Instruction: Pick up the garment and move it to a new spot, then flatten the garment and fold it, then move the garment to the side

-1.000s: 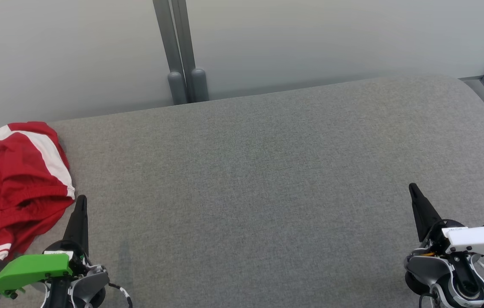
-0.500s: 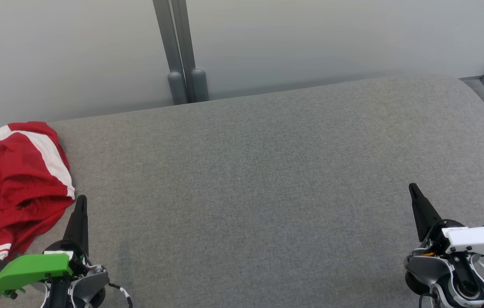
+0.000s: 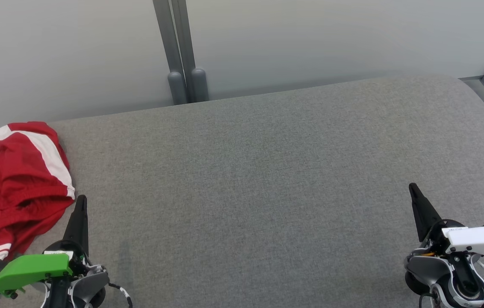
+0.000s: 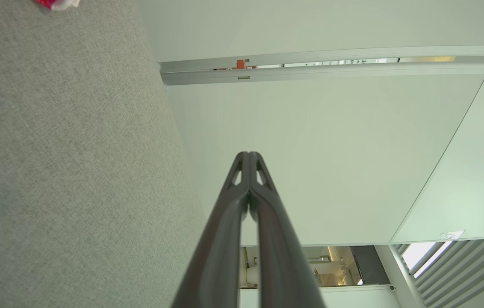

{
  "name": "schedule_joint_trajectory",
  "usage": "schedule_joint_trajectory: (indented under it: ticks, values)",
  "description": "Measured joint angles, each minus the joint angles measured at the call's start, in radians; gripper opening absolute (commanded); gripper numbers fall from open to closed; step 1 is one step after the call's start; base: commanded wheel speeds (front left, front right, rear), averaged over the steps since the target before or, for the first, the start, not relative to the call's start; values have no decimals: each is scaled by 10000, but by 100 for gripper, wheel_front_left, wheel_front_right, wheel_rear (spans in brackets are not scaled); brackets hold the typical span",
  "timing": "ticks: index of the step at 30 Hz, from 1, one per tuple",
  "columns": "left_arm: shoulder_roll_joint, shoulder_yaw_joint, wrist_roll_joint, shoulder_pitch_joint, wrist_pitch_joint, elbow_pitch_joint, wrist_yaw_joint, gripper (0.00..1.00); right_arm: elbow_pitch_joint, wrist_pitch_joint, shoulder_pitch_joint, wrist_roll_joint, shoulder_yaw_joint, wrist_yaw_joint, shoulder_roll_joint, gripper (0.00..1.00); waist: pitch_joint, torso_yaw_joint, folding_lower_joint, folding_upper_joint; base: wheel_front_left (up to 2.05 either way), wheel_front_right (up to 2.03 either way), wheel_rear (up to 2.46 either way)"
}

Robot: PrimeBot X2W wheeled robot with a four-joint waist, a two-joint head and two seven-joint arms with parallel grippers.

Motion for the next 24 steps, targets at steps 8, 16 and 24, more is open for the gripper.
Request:
schedule_joint_trajectory:
  ticks: [8, 16, 24]
  values:
    - [0, 0, 0, 0, 0, 0, 0, 0, 0, 0, 0, 0, 0, 0, 0, 0, 0, 0, 0, 0, 0, 0, 0]
    - [0, 0, 0, 0, 0, 0, 0, 0, 0, 0, 0, 0, 0, 0, 0, 0, 0, 0, 0, 0, 0, 0, 0]
    - [0, 0, 0, 0, 0, 0, 0, 0, 0, 0, 0, 0, 0, 0, 0, 0, 0, 0, 0, 0, 0, 0, 0]
